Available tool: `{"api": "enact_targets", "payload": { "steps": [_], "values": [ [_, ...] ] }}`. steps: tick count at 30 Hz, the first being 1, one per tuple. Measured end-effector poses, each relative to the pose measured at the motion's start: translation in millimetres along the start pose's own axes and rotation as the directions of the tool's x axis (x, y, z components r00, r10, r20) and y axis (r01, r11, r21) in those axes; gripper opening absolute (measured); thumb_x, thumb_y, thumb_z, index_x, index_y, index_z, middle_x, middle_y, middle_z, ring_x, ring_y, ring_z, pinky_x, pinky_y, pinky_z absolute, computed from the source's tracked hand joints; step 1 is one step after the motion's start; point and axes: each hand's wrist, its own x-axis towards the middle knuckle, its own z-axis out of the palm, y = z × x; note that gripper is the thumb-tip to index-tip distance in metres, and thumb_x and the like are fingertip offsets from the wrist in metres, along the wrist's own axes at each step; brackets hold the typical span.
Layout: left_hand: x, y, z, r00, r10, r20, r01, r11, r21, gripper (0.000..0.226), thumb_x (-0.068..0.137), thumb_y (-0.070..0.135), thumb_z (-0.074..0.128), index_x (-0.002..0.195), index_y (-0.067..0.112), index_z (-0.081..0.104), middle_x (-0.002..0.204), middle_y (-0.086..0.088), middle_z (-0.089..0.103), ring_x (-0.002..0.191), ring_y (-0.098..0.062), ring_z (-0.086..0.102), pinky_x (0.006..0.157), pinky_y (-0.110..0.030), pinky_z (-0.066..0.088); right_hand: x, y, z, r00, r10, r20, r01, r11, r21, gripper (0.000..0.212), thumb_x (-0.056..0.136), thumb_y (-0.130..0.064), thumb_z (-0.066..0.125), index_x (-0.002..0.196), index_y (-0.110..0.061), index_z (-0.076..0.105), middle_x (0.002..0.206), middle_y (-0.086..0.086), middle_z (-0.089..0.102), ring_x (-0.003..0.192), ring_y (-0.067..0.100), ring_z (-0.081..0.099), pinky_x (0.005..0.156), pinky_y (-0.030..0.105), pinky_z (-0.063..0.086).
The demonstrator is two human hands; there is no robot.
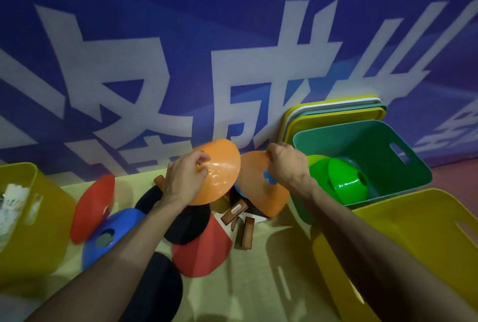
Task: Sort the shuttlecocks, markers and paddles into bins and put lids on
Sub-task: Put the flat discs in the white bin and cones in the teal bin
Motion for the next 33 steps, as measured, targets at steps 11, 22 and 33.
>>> {"api": "enact_targets", "payload": {
  "steps": [11, 22, 33],
  "values": [
    [9, 89, 2, 0.984, 0.173, -0.029, -0.176, 0.972, -0.153, 0.016, 0.086, 0.019, 0.065, 0.1, 0.024, 0.066, 0.101, 0.005, 0.068, 0.094, -0.016, 0.061, 0.09, -0.041, 0.05, -29, 65, -74, 0.77, 0.629, -0.102, -0.279, 0.477, 0.834, 0.017, 0.082, -0.019, 0.059, 0.091, -0.017, 0.072, 0.079, -0.002, 0.067, 0.074, 0.02, 0.068, 0.066, 0.044, 0.061],
    [16, 192, 74, 0.891, 0.43, 0.147, -0.402, 0.897, -0.186, 0.015, 0.086, 0.016, 0.065, 0.099, 0.024, 0.067, 0.1, 0.005, 0.066, 0.09, -0.01, 0.059, 0.082, -0.029, 0.05, -74, 155, -94, 0.468, 0.864, -0.189, -0.375, 0.387, 0.842, 0.021, 0.09, -0.029, 0.06, 0.1, -0.017, 0.072, 0.102, 0.001, 0.071, 0.099, 0.02, 0.064, 0.086, 0.026, 0.044],
    [27, 233, 142, 0.772, 0.547, 0.324, -0.555, 0.828, -0.076, 0.013, 0.088, 0.017, 0.061, 0.098, 0.024, 0.066, 0.108, 0.003, 0.062, 0.105, -0.018, 0.056, 0.094, -0.041, 0.046, -62, 207, -82, 0.458, 0.849, -0.265, -0.468, 0.483, 0.74, 0.023, 0.092, -0.033, 0.055, 0.102, -0.021, 0.073, 0.103, 0.0, 0.072, 0.097, 0.019, 0.065, 0.083, 0.035, 0.052]
  ]
}}
